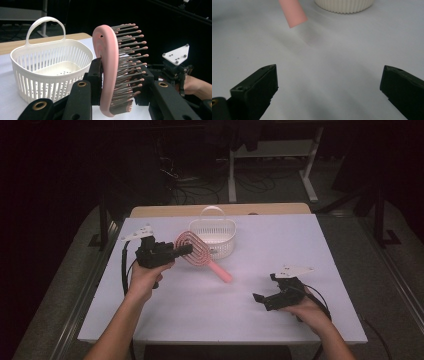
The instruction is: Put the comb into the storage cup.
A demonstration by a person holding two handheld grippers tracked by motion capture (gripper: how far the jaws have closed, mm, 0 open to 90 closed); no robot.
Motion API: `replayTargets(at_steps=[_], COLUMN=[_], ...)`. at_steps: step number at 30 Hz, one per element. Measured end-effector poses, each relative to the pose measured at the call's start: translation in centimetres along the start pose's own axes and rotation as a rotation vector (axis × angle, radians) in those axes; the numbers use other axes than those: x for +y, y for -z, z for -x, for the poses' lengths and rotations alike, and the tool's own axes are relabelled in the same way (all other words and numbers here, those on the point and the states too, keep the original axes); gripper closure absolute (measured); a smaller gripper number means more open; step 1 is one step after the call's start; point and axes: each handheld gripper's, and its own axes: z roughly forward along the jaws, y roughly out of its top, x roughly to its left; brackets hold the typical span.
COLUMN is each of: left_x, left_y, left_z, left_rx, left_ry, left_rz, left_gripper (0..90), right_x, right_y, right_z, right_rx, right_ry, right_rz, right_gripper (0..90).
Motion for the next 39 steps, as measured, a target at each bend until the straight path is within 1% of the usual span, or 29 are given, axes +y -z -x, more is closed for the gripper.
replayTargets(at_steps=[5, 10, 13, 17, 19, 21, 25, 27, 32, 39], left_x=[0.2, 0.4, 0.7, 1.2, 1.3, 1.8, 2.8, 3.0, 4.0, 5.4], left_y=[0.2, 0.4, 0.3, 0.2, 0.1, -0.1, -0.3, -0.3, -0.5, -0.5], left_z=[0.0, 0.2, 0.2, 0.4, 0.4, 0.5, 0.6, 0.6, 0.4, 0.1], left_rx=[0.000, -0.003, -0.002, -0.008, -0.009, -0.017, -0.019, -0.020, -0.023, -0.027], left_ry=[0.001, -0.002, -0.008, -0.021, -0.021, -0.027, -0.046, -0.051, -0.055, -0.054], left_rz=[0.010, 0.017, 0.017, 0.009, 0.009, 0.006, 0.010, 0.012, 0.022, 0.050], left_gripper=[65.8, 65.8, 65.8, 65.8, 65.9, 65.8, 65.9, 65.8, 65.9, 65.9], right_x=[-0.8, -1.6, -1.6, -1.6, -1.6, -1.6, -1.6, -1.6, -1.5, -1.5], right_y=[0.7, 0.6, 0.4, 0.4, 0.4, 0.5, 0.6, 0.6, 0.6, 0.6], right_z=[0.2, 0.0, -0.2, -0.3, -0.2, -0.1, -0.1, -0.1, -0.2, -0.2], right_rx=[-0.013, -0.012, -0.012, -0.015, -0.018, -0.021, -0.021, -0.022, -0.025, -0.025], right_ry=[-0.025, -0.039, -0.024, -0.017, -0.018, -0.024, -0.023, -0.022, -0.019, -0.018], right_rz=[0.025, 0.018, 0.005, -0.001, 0.002, 0.007, 0.007, 0.005, 0.008, 0.010], right_gripper=[1.0, 1.0, 1.0, 1.0, 1.0, 1.1, 1.0, 1.0, 1.0, 1.0])
